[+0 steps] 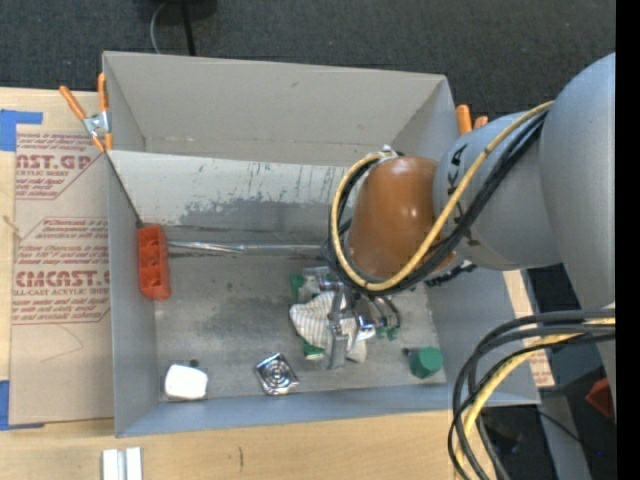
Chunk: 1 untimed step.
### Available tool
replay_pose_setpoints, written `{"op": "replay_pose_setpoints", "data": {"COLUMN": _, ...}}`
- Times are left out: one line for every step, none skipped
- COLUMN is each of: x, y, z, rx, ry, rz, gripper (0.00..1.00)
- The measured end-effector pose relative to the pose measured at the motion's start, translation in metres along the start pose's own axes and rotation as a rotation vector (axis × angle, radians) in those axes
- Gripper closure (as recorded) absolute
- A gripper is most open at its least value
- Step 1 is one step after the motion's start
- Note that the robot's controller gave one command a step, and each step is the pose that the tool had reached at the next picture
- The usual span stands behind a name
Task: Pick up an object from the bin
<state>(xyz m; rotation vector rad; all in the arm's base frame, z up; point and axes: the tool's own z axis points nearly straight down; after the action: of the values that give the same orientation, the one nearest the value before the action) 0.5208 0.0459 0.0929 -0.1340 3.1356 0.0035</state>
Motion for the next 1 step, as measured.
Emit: {"op": "replay_pose_setpoints", "data": {"x": 0.0038, "y": -0.0226, "z": 0.0024, "rx": 0.0, "ry": 0.002, "rz": 0.11, "gripper": 1.0}}
